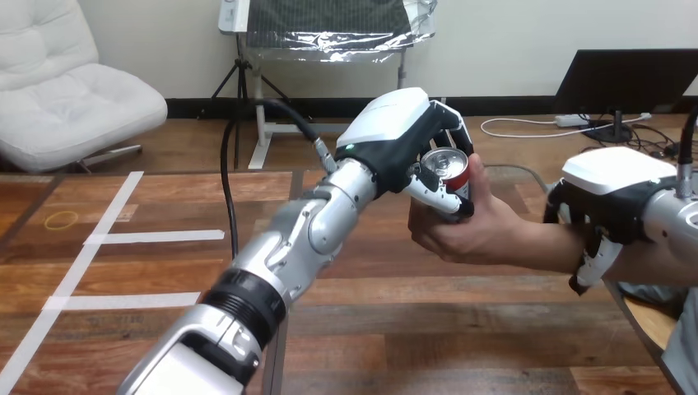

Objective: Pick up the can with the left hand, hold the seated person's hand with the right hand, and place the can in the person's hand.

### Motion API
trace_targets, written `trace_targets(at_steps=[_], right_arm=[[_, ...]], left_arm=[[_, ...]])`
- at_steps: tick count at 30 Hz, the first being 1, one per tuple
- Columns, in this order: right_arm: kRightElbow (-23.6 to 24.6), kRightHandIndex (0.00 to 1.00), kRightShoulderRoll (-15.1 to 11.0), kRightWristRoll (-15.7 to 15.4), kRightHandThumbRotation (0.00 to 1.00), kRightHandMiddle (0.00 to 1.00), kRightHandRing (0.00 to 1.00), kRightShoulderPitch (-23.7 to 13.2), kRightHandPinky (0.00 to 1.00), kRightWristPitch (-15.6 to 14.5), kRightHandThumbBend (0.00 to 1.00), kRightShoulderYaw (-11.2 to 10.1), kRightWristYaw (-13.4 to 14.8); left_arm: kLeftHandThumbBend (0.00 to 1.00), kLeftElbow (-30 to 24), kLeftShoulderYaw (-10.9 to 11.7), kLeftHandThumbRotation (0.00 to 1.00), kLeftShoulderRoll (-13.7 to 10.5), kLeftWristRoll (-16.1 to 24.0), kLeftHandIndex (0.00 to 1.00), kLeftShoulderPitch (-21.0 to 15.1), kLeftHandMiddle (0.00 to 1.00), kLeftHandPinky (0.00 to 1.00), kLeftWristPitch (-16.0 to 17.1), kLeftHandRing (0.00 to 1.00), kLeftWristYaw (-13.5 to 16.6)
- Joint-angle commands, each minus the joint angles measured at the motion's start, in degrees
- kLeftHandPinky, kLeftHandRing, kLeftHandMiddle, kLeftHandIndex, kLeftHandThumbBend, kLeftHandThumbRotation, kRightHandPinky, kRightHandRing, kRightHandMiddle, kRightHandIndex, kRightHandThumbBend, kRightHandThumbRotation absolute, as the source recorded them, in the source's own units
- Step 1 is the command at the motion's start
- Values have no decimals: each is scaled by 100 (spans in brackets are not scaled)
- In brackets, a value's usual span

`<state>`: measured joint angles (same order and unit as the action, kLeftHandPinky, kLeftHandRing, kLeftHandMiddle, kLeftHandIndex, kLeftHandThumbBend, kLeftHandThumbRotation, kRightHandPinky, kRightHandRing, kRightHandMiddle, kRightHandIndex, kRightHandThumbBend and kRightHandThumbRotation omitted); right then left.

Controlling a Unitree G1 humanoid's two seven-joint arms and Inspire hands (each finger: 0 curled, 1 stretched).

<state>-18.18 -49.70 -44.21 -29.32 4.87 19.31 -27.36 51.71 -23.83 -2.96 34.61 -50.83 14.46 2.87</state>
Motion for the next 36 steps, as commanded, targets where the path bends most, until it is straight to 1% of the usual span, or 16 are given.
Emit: trace_targets(at_steps=[1, 6, 11, 15, 19, 21, 22, 27, 30, 32, 36], right_arm=[[533, 77, -222, 73, 4, 79, 75, -495, 65, -36, 77, -441, 28], [690, 80, -274, 163, 5, 82, 78, -380, 69, -178, 77, -541, -130], [898, 82, -315, 300, 6, 84, 81, -228, 72, -371, 77, -715, -355], [1072, 83, -352, 406, 6, 85, 83, -95, 75, -473, 77, -865, -471], [1285, 84, -437, 498, 5, 86, 84, 66, 77, -538, 78, -1019, -565], [1366, 84, -463, 531, 5, 86, 84, 128, 77, -570, 78, -1080, -607], [1445, 84, -477, 573, 5, 86, 84, 187, 78, -616, 78, -1149, -646], [1731, 84, -541, 706, 3, 86, 85, 393, 79, -771, 78, -1362, -774], [1899, 84, -563, 813, 2, 86, 85, 538, 79, -831, 78, -1523, -806], [2033, 83, -584, 938, 2, 86, 85, 650, 79, -867, 78, -1657, -856], [2247, 84, -629, 1057, 1, 87, 85, 785, 78, -1023, 76, -1800, -966]], left_arm=[[67, -206, -162, 1, 27, 30, 63, -341, 55, 41, 42, 47, -304], [70, -379, -113, 5, -151, -2, 68, -297, 61, 44, 76, 53, -497], [71, -673, -29, 8, -419, -56, 70, -186, 65, 46, 114, 57, -752], [71, -947, 47, 10, -604, -83, 70, -76, 67, 48, 86, 60, -929], [70, -1313, 171, 11, -826, -160, 70, 75, 67, 49, -69, 61, -1219], [70, -1440, 209, 11, -906, -180, 71, 133, 68, 50, -120, 61, -1308], [69, -1514, 247, 11, -985, -202, 71, 180, 68, 50, -102, 61, -1341], [69, -1733, 381, 11, -1211, -315, 71, 349, 68, 52, -50, 62, -1416], [68, -1881, 446, 12, -1365, -380, 71, 455, 68, 53, -99, 62, -1455], [68, -1959, 533, 13, -1469, -457, 71, 542, 69, 54, -76, 63, -1458], [68, -2095, 664, 14, -1611, -564, 71, 680, 70, 55, -90, 64, -1456]])
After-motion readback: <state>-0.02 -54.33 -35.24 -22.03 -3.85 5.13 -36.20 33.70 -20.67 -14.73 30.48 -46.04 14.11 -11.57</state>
